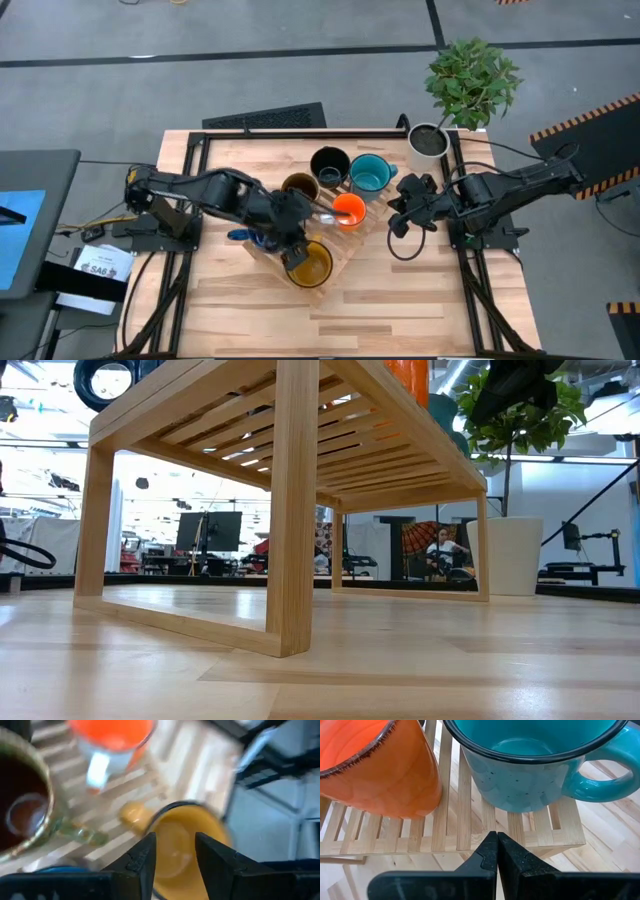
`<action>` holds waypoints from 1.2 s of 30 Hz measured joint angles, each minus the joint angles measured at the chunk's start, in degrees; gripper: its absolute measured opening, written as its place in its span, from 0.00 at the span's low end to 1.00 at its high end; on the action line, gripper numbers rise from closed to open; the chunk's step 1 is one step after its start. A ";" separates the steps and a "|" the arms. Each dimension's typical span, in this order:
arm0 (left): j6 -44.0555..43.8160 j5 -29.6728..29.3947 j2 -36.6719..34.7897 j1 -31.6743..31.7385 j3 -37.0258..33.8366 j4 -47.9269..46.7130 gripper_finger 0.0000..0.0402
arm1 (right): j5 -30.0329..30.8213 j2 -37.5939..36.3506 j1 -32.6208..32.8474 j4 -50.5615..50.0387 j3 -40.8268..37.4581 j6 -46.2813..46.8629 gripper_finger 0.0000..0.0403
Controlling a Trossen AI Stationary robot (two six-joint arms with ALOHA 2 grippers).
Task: Place coffee mugs
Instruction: Return to Home Position
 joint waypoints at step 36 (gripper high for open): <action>34.46 -4.28 -63.19 7.61 -77.82 75.24 0.00 | -1.56 -3.52 -0.04 5.97 0.02 -4.93 0.07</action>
